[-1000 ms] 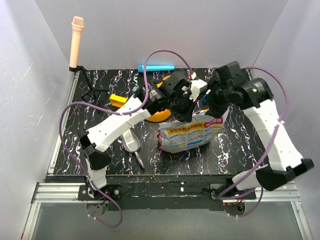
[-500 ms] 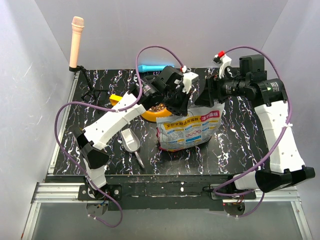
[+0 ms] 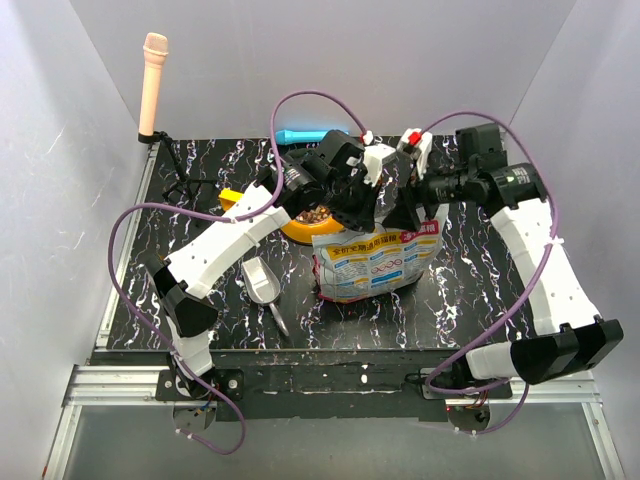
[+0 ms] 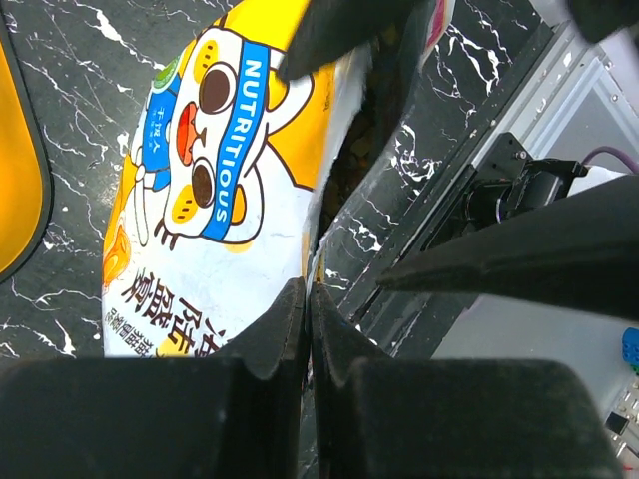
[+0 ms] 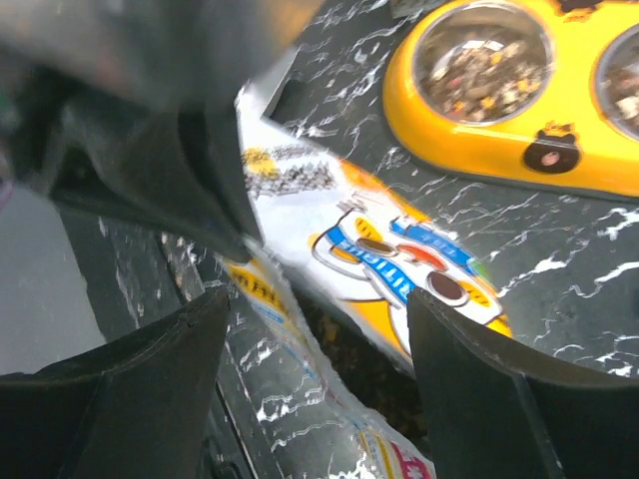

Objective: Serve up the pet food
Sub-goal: Close the pet food bag at the center of the board.

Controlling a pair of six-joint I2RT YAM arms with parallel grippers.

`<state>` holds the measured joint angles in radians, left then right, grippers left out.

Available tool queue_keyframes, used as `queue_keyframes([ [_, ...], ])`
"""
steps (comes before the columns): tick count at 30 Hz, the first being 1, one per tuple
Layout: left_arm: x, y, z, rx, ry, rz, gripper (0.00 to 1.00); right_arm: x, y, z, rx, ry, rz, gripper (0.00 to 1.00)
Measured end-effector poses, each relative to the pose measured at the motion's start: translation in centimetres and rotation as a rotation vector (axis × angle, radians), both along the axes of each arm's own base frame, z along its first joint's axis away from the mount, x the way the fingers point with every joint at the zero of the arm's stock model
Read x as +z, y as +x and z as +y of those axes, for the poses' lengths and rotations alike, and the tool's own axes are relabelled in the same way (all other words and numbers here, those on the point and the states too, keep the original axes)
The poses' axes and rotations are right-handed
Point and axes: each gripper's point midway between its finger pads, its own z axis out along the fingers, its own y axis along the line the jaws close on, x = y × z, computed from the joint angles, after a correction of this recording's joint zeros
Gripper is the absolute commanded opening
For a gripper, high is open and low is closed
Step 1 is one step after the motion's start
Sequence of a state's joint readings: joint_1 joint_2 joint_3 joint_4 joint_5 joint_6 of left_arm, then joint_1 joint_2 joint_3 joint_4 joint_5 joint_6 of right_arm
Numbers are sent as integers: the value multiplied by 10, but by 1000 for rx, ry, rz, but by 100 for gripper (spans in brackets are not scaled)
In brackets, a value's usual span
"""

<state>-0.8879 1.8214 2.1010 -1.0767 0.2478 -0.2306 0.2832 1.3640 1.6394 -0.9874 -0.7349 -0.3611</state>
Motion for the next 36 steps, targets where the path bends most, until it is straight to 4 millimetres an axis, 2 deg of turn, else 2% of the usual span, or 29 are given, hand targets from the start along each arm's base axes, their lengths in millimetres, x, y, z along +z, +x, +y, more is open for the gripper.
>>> queue_keyframes([
  [2, 0, 0, 0, -8, 1, -1, 0, -15, -11, 4, 55, -15, 3, 77],
  [4, -4, -6, 3, -26, 17, 17, 0, -21, -17, 5, 87, -6, -26, 74],
  [6, -4, -11, 2, -38, 18, 27, 0, -24, -24, 2, 100, -15, -68, 62],
  [7, -3, -10, 1, -39, 14, 22, 0, -29, -32, -1, 106, -32, -71, 49],
  [9, -3, -10, 2, -38, 12, 28, 0, -37, -38, -3, 115, -63, -93, 43],
  [12, -4, -11, 2, -38, 15, 36, 0, -42, -34, -6, 107, -94, -118, 30],
  [14, -4, -11, 2, -32, 14, 41, 0, -43, -31, -5, 102, -104, -127, 3],
  [17, -5, -8, 3, -4, 9, 53, 0, -44, -29, -3, 87, -107, -114, 1],
  [18, -4, -8, 3, 10, 7, 60, 3, -45, -28, -2, 72, -109, -101, 1],
  [20, -5, -5, 4, 63, 6, 81, 19, -45, -26, -1, 20, -109, -66, 1],
  [22, -2, -1, 4, 125, -9, 104, 27, -48, -24, -3, -65, -116, -1, 1],
  [24, 13, 6, 9, 212, -58, 124, 63, -52, -25, -6, -153, -120, 79, 1],
  [25, 23, 9, 13, 261, -93, 134, 79, -52, -26, -7, -185, -119, 107, 1],
  [26, 35, 10, 17, 305, -133, 148, 98, -54, -26, -9, -231, -118, 142, 1],
  [28, 61, 11, 29, 393, -222, 172, 98, -55, -25, -11, -297, -117, 186, 1],
  [31, 95, 0, 48, 492, -368, 220, 98, -55, -25, -15, -387, -118, 226, 1],
  [36, 125, -22, 74, 635, -552, 330, 98, -49, -20, -28, -519, -161, 254, 1],
])
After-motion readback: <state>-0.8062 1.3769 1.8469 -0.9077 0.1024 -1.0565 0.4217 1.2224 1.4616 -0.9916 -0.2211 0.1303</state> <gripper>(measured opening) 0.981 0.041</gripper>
